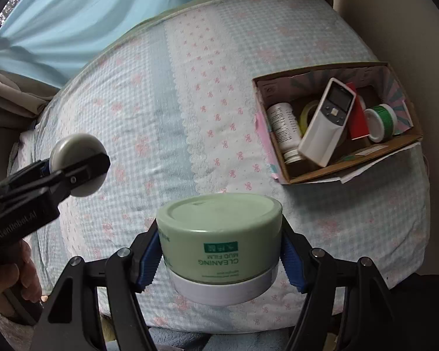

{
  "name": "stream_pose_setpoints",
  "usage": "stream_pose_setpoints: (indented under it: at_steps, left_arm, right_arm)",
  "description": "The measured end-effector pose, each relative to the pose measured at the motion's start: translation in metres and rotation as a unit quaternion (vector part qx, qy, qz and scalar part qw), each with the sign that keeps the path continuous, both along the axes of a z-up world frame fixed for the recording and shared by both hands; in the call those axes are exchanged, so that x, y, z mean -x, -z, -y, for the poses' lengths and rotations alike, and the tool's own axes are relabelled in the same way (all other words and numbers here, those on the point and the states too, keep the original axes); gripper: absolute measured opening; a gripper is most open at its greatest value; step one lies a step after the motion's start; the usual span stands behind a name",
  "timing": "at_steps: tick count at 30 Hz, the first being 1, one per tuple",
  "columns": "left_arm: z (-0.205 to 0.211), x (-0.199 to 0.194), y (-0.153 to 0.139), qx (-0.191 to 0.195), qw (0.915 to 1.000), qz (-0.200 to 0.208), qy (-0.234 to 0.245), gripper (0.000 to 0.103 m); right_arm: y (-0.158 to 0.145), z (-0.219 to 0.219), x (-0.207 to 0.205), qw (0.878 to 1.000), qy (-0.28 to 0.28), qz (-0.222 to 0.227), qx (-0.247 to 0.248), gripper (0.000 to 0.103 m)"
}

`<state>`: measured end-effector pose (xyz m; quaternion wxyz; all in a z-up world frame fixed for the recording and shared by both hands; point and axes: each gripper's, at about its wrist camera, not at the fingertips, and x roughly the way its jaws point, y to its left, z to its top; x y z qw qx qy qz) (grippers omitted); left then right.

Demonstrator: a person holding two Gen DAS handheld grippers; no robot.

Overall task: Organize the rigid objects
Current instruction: 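Carry the black-lidded jar and green jar in both grippers into the box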

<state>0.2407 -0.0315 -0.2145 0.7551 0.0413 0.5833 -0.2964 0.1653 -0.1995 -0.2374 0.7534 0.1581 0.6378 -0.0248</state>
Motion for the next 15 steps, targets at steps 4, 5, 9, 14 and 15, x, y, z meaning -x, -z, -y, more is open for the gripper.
stream_pose_setpoints:
  at_steps: [4,5,9,14,15]
  left_arm:
    - [0.027,0.018,-0.011,0.001,0.9999,0.008,0.013,0.05]
    - [0.035,0.023,-0.013,0.001,0.9999,0.008,0.014,0.05]
    - [0.073,0.037,-0.017,-0.003,0.9999,0.009,0.012,0.05]
    - [0.131,0.042,-0.021,0.006,1.0,0.005,0.0,0.05]
    - [0.143,0.043,-0.021,0.004,1.0,0.006,0.0,0.05]
  right_arm:
    - [-0.021,0.035,0.002,1.0,0.007,0.013,0.003,0.066]
    - [-0.024,0.045,0.002,1.0,0.006,0.016,0.003,0.066]
    - [-0.037,0.089,-0.001,1.0,-0.004,0.024,0.014,0.066]
    - [-0.045,0.142,-0.013,0.998,-0.041,0.029,0.049,0.066]
    - [-0.046,0.152,-0.016,0.997,-0.044,0.029,0.049,0.066]
